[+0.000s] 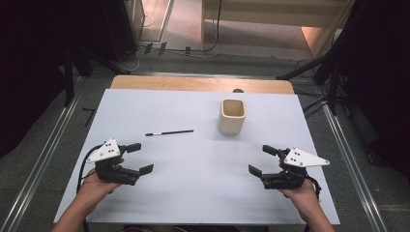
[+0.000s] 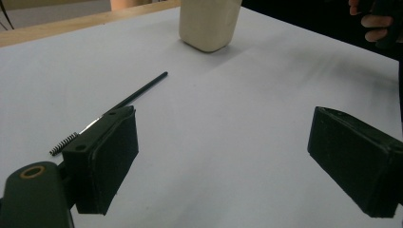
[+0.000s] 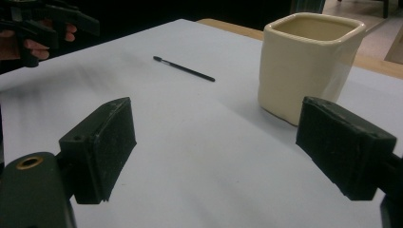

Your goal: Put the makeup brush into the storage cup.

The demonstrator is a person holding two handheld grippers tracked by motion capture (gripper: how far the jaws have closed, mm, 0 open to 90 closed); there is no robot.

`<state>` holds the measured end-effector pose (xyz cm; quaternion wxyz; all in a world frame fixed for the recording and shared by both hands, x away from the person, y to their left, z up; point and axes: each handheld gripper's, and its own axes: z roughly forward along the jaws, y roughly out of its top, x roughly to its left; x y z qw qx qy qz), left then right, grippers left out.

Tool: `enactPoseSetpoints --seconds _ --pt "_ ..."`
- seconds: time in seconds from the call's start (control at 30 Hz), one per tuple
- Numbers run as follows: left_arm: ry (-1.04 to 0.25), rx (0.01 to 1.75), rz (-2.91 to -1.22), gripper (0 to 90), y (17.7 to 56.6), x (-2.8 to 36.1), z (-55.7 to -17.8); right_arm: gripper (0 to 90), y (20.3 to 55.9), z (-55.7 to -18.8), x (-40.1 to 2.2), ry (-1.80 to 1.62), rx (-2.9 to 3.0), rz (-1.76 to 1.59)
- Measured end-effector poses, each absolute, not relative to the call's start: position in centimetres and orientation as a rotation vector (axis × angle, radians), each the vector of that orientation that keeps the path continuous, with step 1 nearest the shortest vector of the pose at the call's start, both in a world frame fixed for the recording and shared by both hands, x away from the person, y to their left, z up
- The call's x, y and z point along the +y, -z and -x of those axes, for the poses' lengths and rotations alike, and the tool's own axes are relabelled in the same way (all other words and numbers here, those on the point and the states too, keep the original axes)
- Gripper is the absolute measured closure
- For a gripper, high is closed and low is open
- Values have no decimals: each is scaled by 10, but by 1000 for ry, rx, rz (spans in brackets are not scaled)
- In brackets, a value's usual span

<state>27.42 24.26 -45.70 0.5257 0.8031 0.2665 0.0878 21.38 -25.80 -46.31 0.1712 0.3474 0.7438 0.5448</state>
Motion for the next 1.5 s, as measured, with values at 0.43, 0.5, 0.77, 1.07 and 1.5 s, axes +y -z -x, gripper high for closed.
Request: enactPoseSetpoints --seconds 0.43,0.5,0.77,1.07,1.5 --pt "-206 646 -1940 100 457 242 -275 136 464 -214 -256 -1507 2136 -996" --pt "-206 653 -1941 100 457 242 -275 136 464 -214 -255 -1495 2148 -998" --pt "-220 675 -1952 99 456 242 -276 135 467 -215 -253 -1461 2192 -1016" --pt "-175 716 -2025 100 454 236 -279 136 473 -216 -248 -1343 2293 -1025" --pt "-163 736 -2055 100 450 235 -281 136 480 -217 -245 -1208 2379 -1007"
